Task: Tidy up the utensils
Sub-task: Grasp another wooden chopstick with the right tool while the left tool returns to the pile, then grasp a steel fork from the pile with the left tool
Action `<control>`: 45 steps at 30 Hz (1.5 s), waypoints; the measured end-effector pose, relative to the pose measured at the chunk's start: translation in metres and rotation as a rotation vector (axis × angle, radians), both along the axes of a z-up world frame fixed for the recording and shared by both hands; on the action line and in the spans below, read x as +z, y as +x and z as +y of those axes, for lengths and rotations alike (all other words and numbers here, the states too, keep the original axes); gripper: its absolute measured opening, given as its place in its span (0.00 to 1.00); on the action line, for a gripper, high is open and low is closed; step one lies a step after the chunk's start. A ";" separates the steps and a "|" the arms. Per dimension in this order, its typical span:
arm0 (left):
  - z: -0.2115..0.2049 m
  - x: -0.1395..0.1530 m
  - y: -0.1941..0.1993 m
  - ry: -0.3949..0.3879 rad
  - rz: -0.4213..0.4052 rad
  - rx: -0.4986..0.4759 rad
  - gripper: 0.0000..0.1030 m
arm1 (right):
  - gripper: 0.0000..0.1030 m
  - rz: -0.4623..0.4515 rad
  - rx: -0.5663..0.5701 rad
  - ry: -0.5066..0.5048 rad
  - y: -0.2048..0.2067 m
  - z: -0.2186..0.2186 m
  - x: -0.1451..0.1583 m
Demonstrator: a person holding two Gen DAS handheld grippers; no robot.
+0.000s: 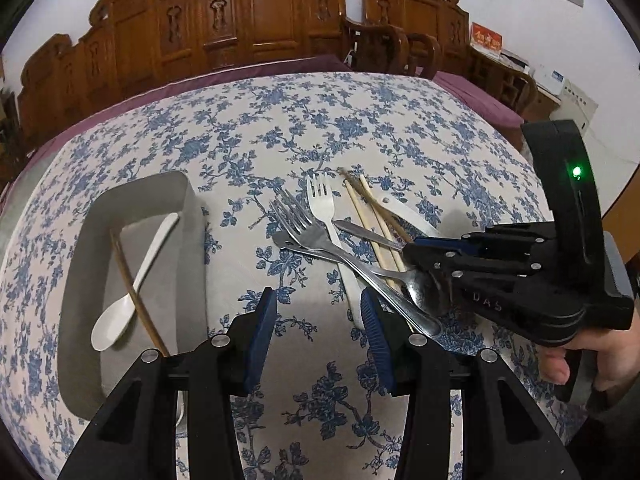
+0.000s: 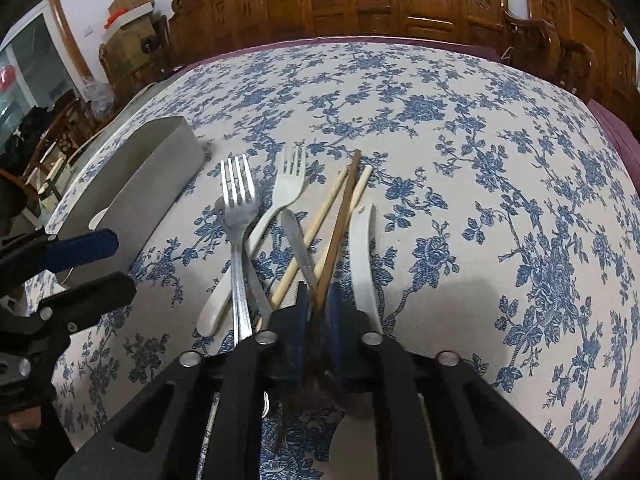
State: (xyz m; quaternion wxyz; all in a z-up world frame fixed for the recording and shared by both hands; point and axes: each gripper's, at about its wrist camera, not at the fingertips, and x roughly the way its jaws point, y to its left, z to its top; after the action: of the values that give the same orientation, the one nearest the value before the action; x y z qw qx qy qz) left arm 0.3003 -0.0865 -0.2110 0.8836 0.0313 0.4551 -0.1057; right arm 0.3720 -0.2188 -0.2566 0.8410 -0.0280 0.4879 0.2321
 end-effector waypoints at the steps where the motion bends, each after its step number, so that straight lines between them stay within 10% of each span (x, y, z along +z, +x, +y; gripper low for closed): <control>1: -0.002 -0.002 0.001 0.001 0.004 0.000 0.40 | 0.07 0.002 0.001 0.001 0.000 -0.001 0.001; 45: -0.008 -0.040 0.055 0.018 0.130 0.129 0.16 | 0.06 -0.075 -0.054 0.088 0.000 -0.037 0.041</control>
State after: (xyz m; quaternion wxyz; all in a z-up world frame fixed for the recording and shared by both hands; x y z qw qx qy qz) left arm 0.3558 -0.0950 -0.2512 0.8568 0.0028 0.5135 -0.0466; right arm 0.3721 -0.2556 -0.2154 0.8652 0.0136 0.4458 0.2293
